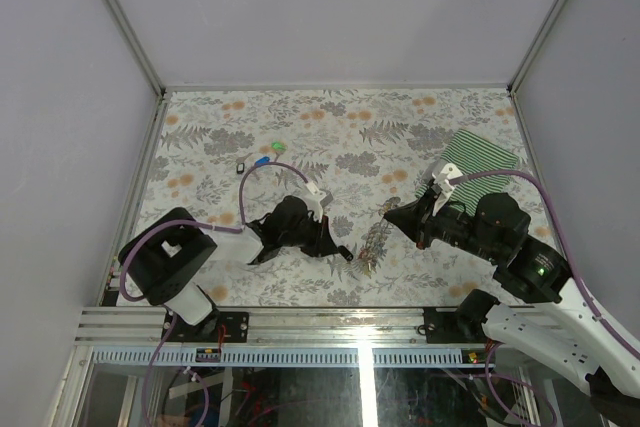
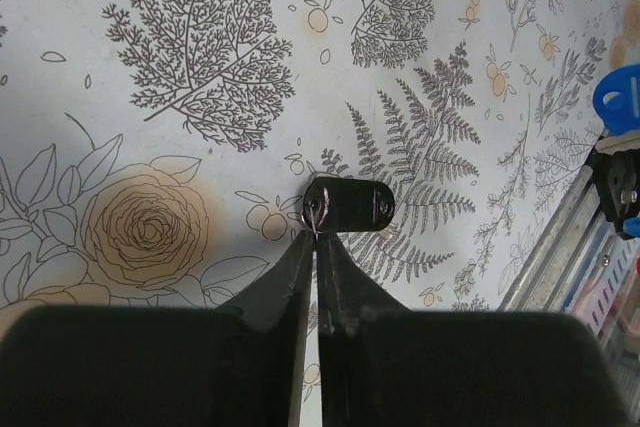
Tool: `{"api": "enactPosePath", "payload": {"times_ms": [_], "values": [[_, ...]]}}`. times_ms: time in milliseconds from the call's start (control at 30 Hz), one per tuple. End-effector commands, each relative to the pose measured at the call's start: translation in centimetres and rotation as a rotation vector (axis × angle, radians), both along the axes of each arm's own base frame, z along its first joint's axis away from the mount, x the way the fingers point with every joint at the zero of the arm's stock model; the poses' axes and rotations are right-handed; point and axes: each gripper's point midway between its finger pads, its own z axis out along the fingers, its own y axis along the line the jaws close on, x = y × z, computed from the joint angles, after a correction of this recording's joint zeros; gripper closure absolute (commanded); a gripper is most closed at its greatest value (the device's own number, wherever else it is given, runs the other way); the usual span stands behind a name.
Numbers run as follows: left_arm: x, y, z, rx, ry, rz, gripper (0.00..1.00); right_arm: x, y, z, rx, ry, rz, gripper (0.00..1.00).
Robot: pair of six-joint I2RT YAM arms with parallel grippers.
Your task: Put the keys on the keyring
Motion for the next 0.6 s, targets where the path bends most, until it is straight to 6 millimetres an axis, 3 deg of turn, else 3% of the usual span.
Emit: {"api": "enactPosePath", "payload": {"times_ms": [0, 367, 567], "values": [[0.3, -0.8, 1.5, -0.055, -0.051, -0.021, 0.99, -0.2, 0.8, 3.1, 0.095, -0.068, 0.033, 1.0], [1.5, -0.1, 5.7, 0.027, -0.195, -0.069, 1.0, 0.1, 0.4, 3.0, 0.055, -0.097, 0.025, 1.0], [2.5, 1.5, 12.6, 0.076, -0.432, -0.113, 1.0, -0.5, 0.3, 3.4, 0.005, -0.16, 0.076, 1.0]]}}
